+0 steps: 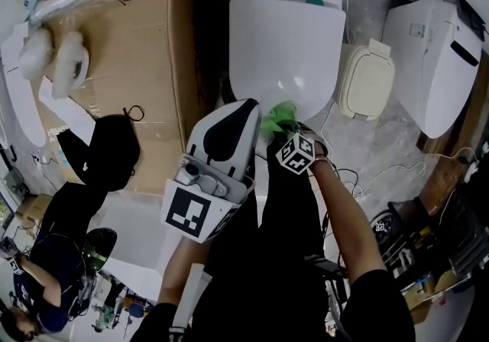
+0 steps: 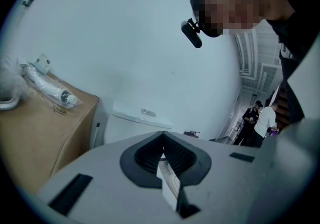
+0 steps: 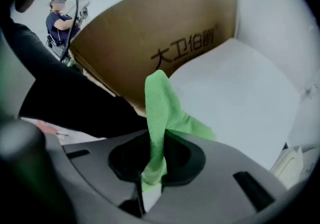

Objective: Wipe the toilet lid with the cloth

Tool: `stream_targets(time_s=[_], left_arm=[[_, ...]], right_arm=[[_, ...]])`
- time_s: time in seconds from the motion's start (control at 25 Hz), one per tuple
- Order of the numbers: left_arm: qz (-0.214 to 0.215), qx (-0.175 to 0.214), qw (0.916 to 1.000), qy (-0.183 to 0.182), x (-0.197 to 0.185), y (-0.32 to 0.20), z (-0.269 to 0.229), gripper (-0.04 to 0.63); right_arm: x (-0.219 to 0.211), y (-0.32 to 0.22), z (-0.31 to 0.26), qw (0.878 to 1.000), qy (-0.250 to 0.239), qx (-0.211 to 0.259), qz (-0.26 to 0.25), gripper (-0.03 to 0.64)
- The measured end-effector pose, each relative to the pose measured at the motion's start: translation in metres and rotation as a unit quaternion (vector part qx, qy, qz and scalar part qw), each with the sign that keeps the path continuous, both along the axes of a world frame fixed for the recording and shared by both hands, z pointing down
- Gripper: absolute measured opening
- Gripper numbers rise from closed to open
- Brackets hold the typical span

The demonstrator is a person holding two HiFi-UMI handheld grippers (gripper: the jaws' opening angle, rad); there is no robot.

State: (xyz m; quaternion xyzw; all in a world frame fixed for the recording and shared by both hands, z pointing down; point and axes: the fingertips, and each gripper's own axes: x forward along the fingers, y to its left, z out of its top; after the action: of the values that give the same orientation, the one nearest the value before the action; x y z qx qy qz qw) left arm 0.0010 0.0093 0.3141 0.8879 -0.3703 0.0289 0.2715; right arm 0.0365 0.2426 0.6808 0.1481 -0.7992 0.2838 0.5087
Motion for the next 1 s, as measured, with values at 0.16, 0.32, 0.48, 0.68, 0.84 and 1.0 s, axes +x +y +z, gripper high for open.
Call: stream_targets(time_s=[0.16, 0.32, 0.48, 0.68, 0.84, 1.0], left_arm=[[0.005, -0.001, 1.0, 0.002, 0.01, -0.003, 0.001, 0.002], [0.013, -0.002, 0.9999, 0.005, 0.019, -0.007, 0.002, 0.002], [0.014, -0.004, 0.9999, 0.004, 0.022, -0.014, 0.002, 0.002], [0.015, -0.005, 0.9999, 0.003, 0.023, -0.026, 0.002, 0.002], [0.007, -0.009, 0.9999, 0.005, 0.02, -0.035, 0.005, 0.002], [0.003, -0.018, 0.9998, 0.006, 0.016, -0.039, 0.01, 0.002]], right_arm=[[0.023, -0.092, -0.057, 0.986, -0.037, 0.143, 0.075, 0.051], [0.084, -0.191, -0.092, 0.946, -0.035, 0.22, 0.234, 0.051], [0.152, -0.273, -0.109, 0.898, 0.019, 0.282, 0.339, 0.051], [0.211, -0.326, -0.084, 0.872, 0.124, 0.281, 0.38, 0.051], [0.21, -0.337, -0.036, 0.9, 0.158, 0.215, 0.344, 0.051], [0.186, -0.328, -0.002, 0.932, 0.167, 0.154, 0.283, 0.051]])
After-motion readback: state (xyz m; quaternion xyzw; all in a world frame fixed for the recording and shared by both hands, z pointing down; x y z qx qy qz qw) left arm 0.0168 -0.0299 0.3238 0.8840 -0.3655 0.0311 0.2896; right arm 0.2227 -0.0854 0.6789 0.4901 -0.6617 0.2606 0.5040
